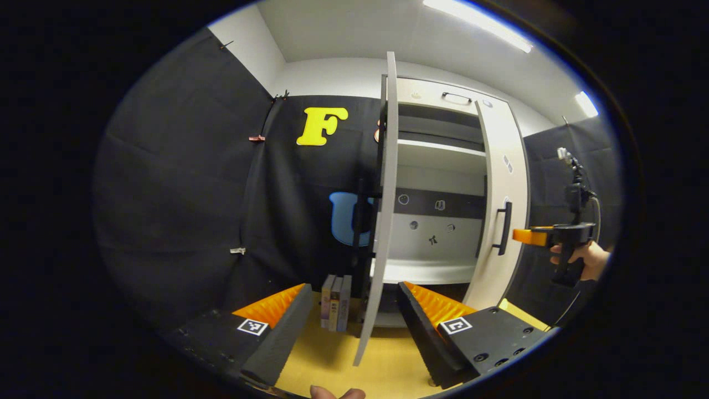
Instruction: Grasp the bottle in the cabinet with the left hand and place it on the coaster, then close the right door with the right hand and the left door with the left hand.
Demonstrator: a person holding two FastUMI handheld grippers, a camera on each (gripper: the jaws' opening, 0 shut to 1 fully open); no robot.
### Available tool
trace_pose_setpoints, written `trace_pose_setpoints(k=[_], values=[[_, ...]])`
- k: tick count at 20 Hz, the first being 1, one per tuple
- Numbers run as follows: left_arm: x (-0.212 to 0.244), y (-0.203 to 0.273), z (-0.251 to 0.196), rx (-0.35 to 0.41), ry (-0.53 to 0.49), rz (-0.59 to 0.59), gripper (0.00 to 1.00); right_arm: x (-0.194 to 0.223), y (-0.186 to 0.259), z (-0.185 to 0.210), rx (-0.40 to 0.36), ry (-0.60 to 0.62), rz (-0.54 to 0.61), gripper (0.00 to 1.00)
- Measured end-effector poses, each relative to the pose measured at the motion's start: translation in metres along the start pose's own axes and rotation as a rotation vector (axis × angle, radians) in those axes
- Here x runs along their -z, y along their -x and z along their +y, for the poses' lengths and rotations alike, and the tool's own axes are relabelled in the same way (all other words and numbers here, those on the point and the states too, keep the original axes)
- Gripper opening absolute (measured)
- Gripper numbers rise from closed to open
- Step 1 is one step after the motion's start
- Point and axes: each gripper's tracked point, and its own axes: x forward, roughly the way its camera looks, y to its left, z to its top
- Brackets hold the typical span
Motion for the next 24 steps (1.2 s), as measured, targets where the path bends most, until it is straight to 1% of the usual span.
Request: trace_pose_setpoints(k=[2,3,5,9,12,14,16,17,20,24], values=[[-0.006,-0.016,0.015,-0.025,-0.043,0.007,0.96,-0.003,0.015,-0.003,0.014,0.017,-0.010,0.96],[-0.009,-0.022,0.021,-0.034,-0.047,0.006,0.96,-0.003,0.021,-0.005,0.027,0.019,-0.010,0.96],[-0.013,-0.040,0.028,-0.035,-0.046,-0.006,0.97,-0.006,0.035,-0.001,0.020,0.008,-0.014,0.96],[-0.018,-0.078,0.047,-0.058,-0.029,-0.002,0.97,-0.018,0.057,0.001,0.018,0.039,-0.057,0.96],[-0.022,-0.100,0.053,-0.054,-0.034,-0.012,0.97,-0.017,0.064,-0.001,0.015,-0.007,-0.045,0.96],[-0.024,-0.105,0.045,-0.027,-0.041,-0.022,0.97,-0.015,0.069,-0.010,0.038,-0.033,-0.036,0.96],[-0.025,-0.106,0.040,-0.033,-0.065,-0.025,0.97,-0.016,0.074,-0.020,0.064,-0.031,-0.041,0.96],[-0.025,-0.103,0.039,-0.032,-0.074,-0.027,0.93,-0.016,0.076,-0.024,0.073,-0.027,-0.043,0.96],[-0.025,-0.103,0.033,-0.020,-0.064,-0.020,0.92,-0.013,0.080,-0.032,0.088,-0.016,-0.037,0.96],[-0.026,-0.101,0.025,-0.047,-0.058,-0.021,0.92,-0.010,0.090,-0.037,0.088,-0.016,-0.029,0.96]])
